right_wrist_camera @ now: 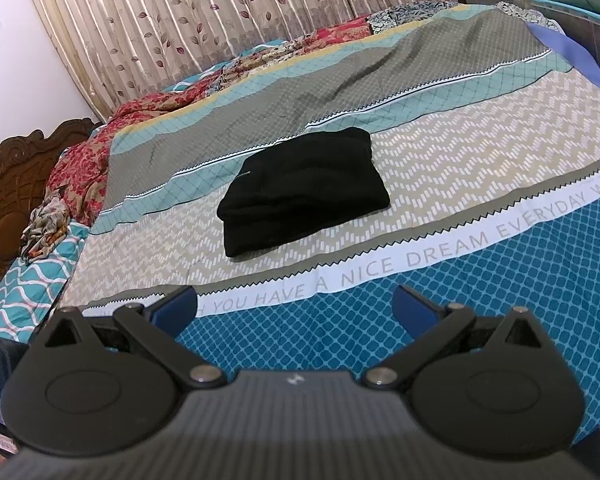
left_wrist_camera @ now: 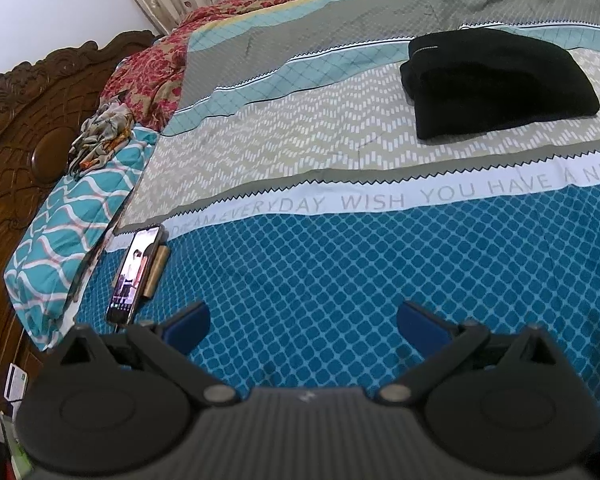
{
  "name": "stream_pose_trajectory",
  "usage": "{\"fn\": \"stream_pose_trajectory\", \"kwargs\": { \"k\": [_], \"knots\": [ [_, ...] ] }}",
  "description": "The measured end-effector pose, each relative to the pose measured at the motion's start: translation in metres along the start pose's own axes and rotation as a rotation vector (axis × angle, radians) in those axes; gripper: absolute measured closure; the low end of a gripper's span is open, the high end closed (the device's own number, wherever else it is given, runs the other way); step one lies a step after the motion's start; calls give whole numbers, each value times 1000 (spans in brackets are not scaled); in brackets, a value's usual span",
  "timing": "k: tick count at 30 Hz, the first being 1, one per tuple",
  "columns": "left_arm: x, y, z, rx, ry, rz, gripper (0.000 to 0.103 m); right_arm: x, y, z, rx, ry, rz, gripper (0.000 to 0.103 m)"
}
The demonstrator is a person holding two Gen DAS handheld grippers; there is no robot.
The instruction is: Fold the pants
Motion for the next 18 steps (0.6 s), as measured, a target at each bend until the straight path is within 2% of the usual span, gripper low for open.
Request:
{"fn": "stream_pose_trajectory", "kwargs": {
  "k": [18],
  "knots": [
    [-5,0,-4,20,-19,-25,0,-2,-1,-2,7,-1,-1,0]
  ]
}}
Point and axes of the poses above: each gripper's, at about its wrist camera, not at the fingertips, and y roughly against the way its jaws point, x to its left, z to its top, the point moved 6 cm from there along -y, roughly the way its jaws point, and after that the axes turned 9 degrees about y, right-handed, at the moved point
